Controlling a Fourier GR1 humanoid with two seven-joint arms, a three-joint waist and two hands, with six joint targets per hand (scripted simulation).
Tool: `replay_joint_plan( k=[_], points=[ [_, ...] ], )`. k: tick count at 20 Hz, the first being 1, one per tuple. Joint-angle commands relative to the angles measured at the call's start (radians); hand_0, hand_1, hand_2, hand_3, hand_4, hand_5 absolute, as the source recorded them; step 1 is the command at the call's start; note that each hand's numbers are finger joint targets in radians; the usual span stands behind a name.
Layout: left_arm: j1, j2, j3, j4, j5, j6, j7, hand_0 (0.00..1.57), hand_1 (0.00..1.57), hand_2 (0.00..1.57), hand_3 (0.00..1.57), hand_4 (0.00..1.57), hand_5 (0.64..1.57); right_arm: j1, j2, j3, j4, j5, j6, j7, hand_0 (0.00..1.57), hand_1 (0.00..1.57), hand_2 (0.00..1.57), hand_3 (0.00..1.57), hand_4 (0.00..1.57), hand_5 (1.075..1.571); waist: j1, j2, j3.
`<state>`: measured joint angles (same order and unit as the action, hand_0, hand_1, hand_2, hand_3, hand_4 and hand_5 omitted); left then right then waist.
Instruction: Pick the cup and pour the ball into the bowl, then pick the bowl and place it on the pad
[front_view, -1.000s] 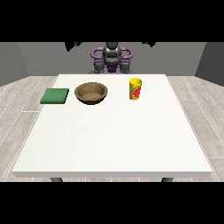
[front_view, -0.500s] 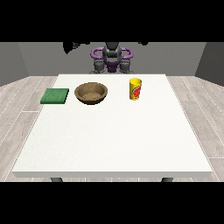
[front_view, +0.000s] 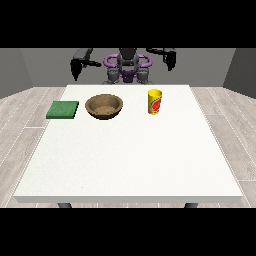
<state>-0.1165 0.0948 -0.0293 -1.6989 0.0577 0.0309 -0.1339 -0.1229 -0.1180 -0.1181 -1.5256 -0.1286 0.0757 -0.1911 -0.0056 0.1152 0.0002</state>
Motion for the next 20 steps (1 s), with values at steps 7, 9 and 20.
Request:
replay_joint_plan(
  k=[7,9,20],
  points=[
    [-0.164,0.045,0.104,0.331,-0.029,-0.028,-0.134,0.0,0.0,0.0,0.0,0.0,1.25,-0.137,-0.067,-0.067,0.171,-0.016,0.036,-0.027,0.0,0.0,0.0,0.0,0.0,1.561,-0.018,0.016,-0.0002],
    [-0.215,0.05,0.136,0.409,-0.033,-0.015,-0.205,0.0,0.0,0.0,0.0,0.0,1.266,-0.143,-0.071,-0.068,0.202,-0.012,0.058,-0.094,0.0,0.0,0.0,0.0,0.0,1.563,-0.039,0.071,-0.0002],
    [-0.289,0.016,0.188,0.733,-0.068,0.04,-0.526,0.0,0.0,0.0,0.0,0.0,1.276,-0.178,-0.128,-0.126,0.3,-0.058,0.138,-0.176,0.0,0.0,0.0,0.0,0.0,1.559,-0.072,0.132,-0.0005]
  ],
)
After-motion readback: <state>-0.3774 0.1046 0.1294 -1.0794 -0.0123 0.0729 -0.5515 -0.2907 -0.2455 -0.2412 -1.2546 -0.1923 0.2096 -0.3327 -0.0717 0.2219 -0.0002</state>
